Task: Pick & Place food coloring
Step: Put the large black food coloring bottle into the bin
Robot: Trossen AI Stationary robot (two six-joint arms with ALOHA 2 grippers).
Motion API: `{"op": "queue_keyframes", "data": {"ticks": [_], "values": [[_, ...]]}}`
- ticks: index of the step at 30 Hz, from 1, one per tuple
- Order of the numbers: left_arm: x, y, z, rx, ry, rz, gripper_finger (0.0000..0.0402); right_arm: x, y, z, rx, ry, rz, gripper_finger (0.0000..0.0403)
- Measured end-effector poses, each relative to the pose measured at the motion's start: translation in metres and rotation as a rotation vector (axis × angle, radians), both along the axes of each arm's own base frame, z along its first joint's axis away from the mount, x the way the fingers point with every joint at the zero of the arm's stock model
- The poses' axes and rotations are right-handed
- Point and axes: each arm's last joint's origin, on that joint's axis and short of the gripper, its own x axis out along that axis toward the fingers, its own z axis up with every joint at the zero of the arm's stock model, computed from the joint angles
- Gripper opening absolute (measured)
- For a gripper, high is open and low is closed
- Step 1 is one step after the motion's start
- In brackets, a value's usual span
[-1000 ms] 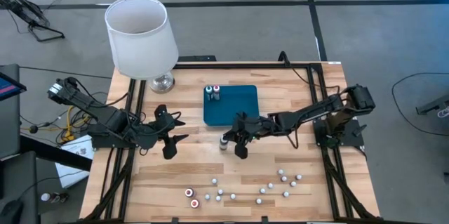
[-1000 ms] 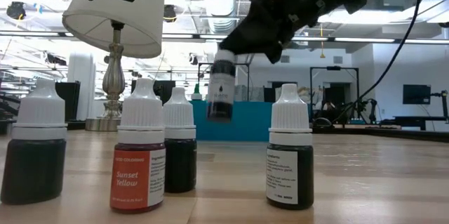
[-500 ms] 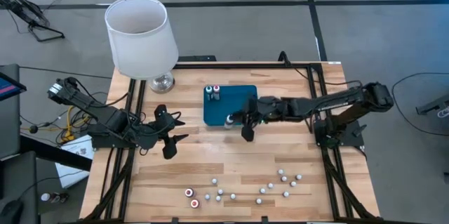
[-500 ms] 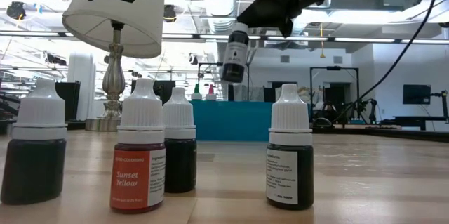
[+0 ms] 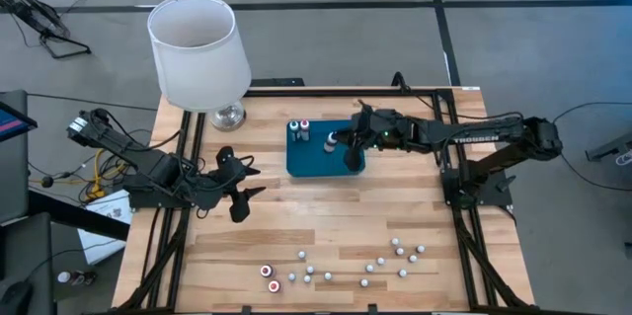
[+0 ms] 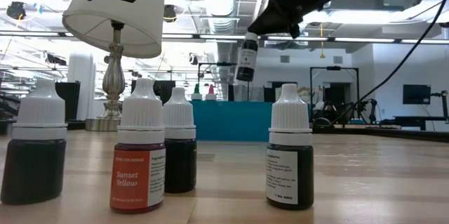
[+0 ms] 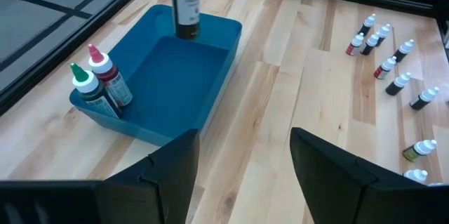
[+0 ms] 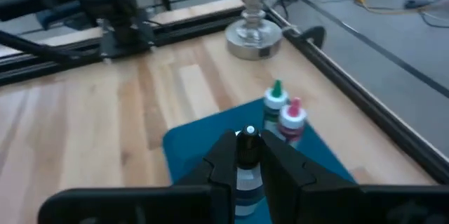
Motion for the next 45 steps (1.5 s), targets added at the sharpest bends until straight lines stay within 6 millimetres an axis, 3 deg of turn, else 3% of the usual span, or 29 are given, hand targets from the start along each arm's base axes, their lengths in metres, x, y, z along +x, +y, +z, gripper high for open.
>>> {"op": "queue_keyframes", "data": {"ticks": [15, 37, 45], "values": [[0.000, 0.002, 0.001, 0.020, -0.021, 0.050, 0.0215, -0.011, -0.063, -0.007, 0.004, 0.014, -0.107, 0.0039], [0.000, 0.002, 0.001, 0.003, -0.036, 0.082, 0.0215, 0.038, -0.077, -0.079, 0.057, 0.067, -0.071, 0.0043], [0.000, 0.002, 0.001, 0.002, -0.036, 0.082, 0.0215, 0.055, -0.087, -0.079, 0.039, 0.053, -0.071, 0.0040]]}}
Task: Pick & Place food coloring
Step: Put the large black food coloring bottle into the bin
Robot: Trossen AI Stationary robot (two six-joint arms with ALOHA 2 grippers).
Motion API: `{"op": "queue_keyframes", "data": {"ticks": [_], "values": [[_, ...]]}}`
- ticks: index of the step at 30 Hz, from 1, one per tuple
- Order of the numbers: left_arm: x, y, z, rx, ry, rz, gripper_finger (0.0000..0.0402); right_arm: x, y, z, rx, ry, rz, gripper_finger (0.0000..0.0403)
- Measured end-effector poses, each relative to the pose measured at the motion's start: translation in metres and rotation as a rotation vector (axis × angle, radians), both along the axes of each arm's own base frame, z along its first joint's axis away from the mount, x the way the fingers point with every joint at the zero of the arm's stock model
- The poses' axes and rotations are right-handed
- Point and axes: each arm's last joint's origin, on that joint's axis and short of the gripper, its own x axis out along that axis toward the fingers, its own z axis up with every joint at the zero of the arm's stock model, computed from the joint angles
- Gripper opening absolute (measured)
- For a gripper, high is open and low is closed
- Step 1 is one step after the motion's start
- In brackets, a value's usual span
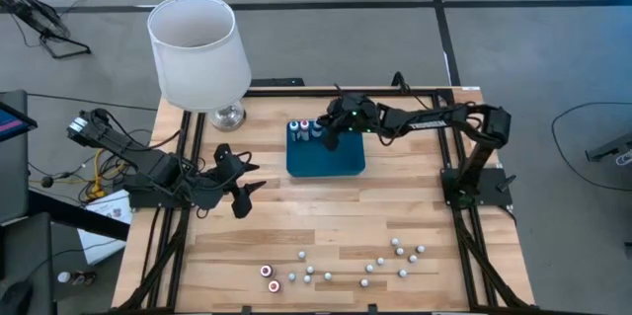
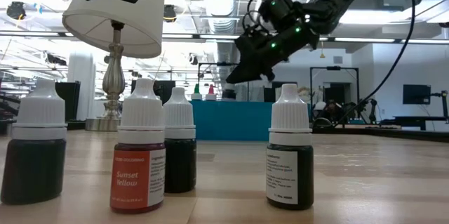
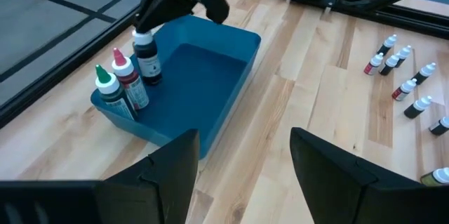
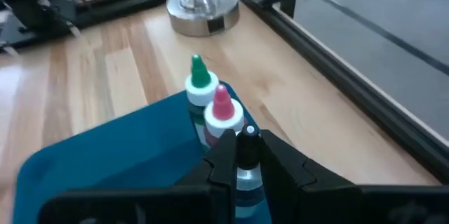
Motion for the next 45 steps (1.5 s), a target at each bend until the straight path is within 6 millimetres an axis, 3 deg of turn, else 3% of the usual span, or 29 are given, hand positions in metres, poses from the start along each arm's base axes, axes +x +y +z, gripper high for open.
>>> {"op": "queue_keyframes", "data": {"ticks": [13, 45], "values": [[-0.0011, 0.0003, -0.0016, -0.020, 0.013, 0.005, 0.0215, 0.0042, -0.0089, -0.0066, -0.017, 0.052, -0.041, 0.0043], [-0.0012, 0.0004, -0.0017, -0.012, 0.016, 0.005, 0.0215, 0.0074, -0.0008, -0.0060, -0.028, 0.050, -0.016, 0.0052]]}}
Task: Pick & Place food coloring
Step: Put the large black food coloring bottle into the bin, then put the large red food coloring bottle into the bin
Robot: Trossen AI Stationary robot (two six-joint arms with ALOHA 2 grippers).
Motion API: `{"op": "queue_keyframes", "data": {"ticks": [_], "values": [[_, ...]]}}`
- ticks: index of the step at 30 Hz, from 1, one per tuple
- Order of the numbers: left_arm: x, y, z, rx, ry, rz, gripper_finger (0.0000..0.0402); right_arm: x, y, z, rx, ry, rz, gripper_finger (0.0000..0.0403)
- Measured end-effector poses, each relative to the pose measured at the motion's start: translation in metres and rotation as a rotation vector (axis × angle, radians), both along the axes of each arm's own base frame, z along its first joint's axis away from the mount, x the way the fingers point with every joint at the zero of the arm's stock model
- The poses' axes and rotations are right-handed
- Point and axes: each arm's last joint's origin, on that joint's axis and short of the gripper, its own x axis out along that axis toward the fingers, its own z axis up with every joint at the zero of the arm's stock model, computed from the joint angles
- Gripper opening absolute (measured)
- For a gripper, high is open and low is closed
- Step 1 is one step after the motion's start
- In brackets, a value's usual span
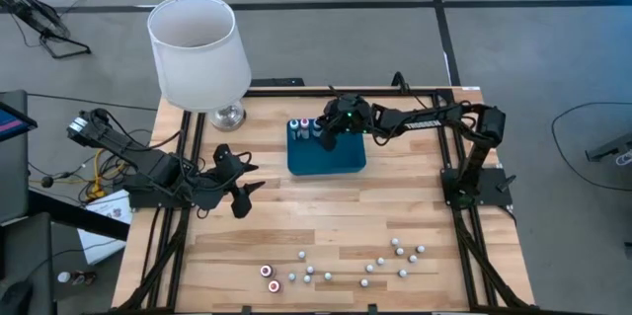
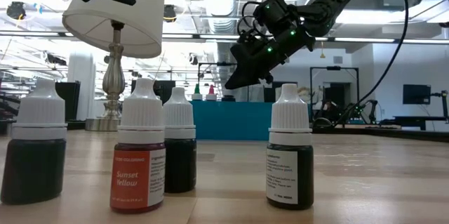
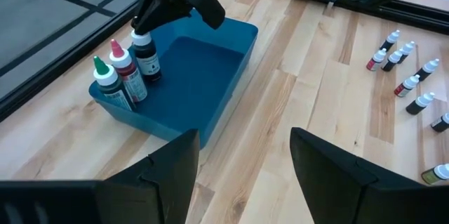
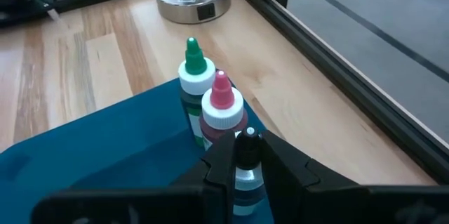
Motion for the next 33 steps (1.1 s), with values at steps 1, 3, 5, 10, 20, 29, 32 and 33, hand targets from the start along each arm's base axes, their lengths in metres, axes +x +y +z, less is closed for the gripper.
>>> {"op": "queue_keyframes", "data": {"ticks": [1, 3, 5, 10, 20, 29, 32, 33], "values": [[0.000, 0.000, 0.000, 0.000, 0.000, 0.000, 0.0215, 0.000, 0.000, 0.000, 0.000, 0.000, 0.000, 0.0052], [0.000, 0.000, 0.000, -0.001, 0.000, 0.000, 0.0215, 0.000, 0.000, 0.000, 0.000, 0.000, 0.000, 0.0054], [0.000, 0.000, 0.000, -0.001, 0.000, 0.000, 0.0215, 0.000, 0.000, 0.000, 0.000, 0.000, 0.000, 0.0059], [0.000, 0.000, 0.000, -0.002, -0.001, 0.001, 0.0215, 0.000, -0.001, 0.000, -0.001, -0.001, -0.002, 0.0074], [0.000, 0.000, 0.000, -0.009, -0.005, 0.005, 0.0215, 0.000, -0.001, 0.001, -0.004, -0.010, -0.003, 0.0088], [0.000, 0.000, 0.000, -0.020, -0.007, 0.007, 0.0215, 0.007, -0.003, 0.018, -0.022, -0.071, -0.006, 0.0088], [0.000, -0.001, 0.000, -0.031, -0.002, -0.006, 0.0215, 0.011, -0.005, 0.029, -0.021, -0.072, -0.005, 0.0088], [0.000, -0.001, 0.000, -0.036, 0.001, -0.013, 0.0215, 0.010, -0.004, 0.035, -0.018, -0.064, -0.003, 0.0088]]}}
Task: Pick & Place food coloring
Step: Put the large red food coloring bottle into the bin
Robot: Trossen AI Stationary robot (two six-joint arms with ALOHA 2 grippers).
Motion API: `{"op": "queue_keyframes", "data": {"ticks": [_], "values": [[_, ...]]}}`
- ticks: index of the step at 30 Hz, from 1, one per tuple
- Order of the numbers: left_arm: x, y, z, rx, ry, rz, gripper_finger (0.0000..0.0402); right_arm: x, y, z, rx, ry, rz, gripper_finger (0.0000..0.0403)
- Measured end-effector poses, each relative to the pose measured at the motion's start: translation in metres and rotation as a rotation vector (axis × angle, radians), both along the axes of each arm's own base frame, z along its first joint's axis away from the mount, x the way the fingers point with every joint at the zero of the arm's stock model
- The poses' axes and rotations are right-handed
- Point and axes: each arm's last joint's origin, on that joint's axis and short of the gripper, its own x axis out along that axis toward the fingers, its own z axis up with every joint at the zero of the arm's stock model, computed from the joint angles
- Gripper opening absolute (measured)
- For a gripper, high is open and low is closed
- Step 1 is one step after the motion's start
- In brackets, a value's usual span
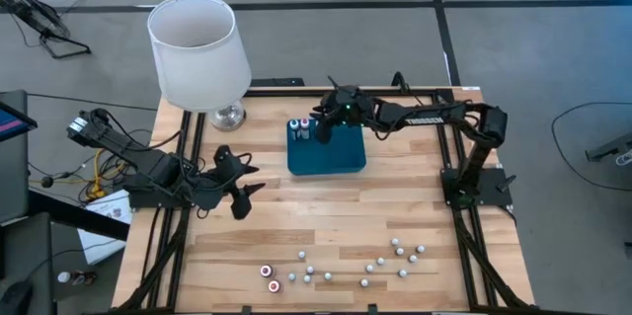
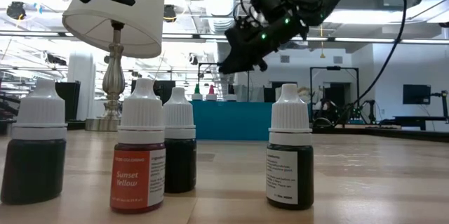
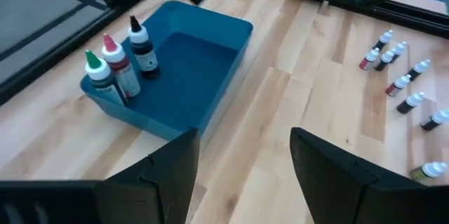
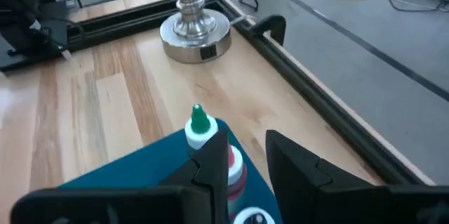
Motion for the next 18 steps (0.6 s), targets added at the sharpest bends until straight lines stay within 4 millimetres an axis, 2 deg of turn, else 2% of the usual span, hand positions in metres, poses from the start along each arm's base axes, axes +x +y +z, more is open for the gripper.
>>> {"op": "queue_keyframes", "data": {"ticks": [5, 9, 13, 18], "values": [[0.000, -0.003, -0.001, -0.064, 0.033, -0.082, 0.0215, -0.009, 0.011, 0.039, -0.055, 0.007, 0.046, 0.0088], [0.001, -0.007, -0.002, -0.144, 0.063, -0.188, 0.0215, -0.029, 0.030, 0.073, -0.066, -0.021, 0.089, 0.0088], [0.000, -0.011, -0.002, -0.257, 0.093, -0.275, 0.0215, -0.049, 0.060, 0.100, -0.054, -0.041, 0.191, 0.0088], [-0.005, -0.025, -0.001, -0.383, 0.117, -0.376, 0.0215, -0.068, 0.101, 0.117, -0.043, -0.013, 0.311, 0.0088]]}}
